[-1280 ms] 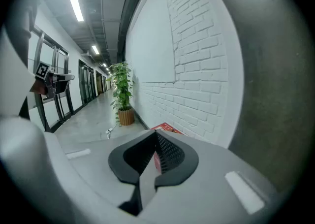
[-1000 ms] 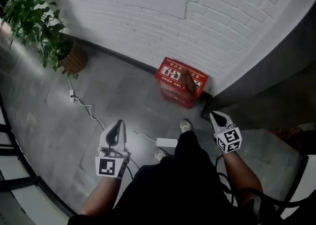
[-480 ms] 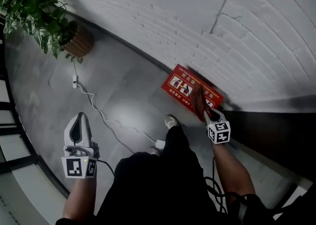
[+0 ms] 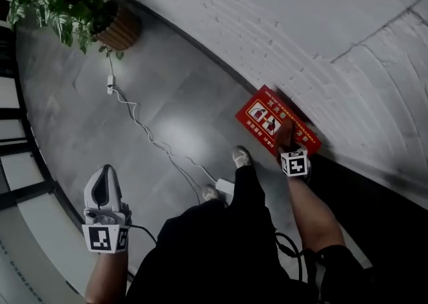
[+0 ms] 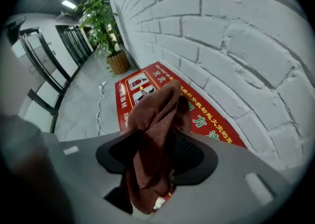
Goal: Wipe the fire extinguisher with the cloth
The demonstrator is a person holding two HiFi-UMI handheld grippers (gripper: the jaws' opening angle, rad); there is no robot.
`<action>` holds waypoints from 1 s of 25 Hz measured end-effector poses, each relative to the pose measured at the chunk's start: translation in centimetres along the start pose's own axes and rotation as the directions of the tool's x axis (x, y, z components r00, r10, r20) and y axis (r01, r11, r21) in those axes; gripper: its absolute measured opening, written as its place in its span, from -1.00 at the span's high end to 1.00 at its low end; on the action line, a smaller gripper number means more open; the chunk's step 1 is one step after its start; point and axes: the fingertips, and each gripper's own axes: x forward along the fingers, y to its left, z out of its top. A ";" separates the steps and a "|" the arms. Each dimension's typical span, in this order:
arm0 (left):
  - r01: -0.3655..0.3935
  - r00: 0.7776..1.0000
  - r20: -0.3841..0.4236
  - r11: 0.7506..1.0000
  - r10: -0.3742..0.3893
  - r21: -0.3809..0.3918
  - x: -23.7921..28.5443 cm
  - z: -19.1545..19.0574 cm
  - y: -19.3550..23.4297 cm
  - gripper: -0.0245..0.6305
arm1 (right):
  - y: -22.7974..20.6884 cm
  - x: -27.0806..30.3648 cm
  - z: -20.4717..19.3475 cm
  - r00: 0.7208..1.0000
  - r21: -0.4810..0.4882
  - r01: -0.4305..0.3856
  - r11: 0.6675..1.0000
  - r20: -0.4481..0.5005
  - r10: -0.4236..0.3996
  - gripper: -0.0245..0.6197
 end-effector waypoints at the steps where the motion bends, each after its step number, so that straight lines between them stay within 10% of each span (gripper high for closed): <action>1: -0.005 1.000 -0.016 1.000 0.005 0.003 -0.1 -0.4 0.3 0.93 | 0.1 0.6 -0.3 1.000 -0.019 0.004 1.000 -0.031 -0.005 0.22; 5: -0.060 0.997 -0.057 0.998 0.059 -0.005 -1.1 -1.0 1.8 0.93 | 1.6 2.0 2.6 0.998 -0.168 -0.058 0.984 -0.049 0.050 0.63; 14: -0.175 0.975 -0.143 0.984 0.172 -0.010 -3.0 -2.3 4.4 0.93 | 4.0 7.2 20.8 0.987 -0.258 -0.128 0.958 0.057 0.148 0.67; 25: -0.151 0.980 -0.125 0.988 0.152 0.018 -1.5 -1.5 4.8 0.93 | -2.0 6.1 15.9 0.992 -0.034 -0.119 0.992 -0.033 0.118 0.70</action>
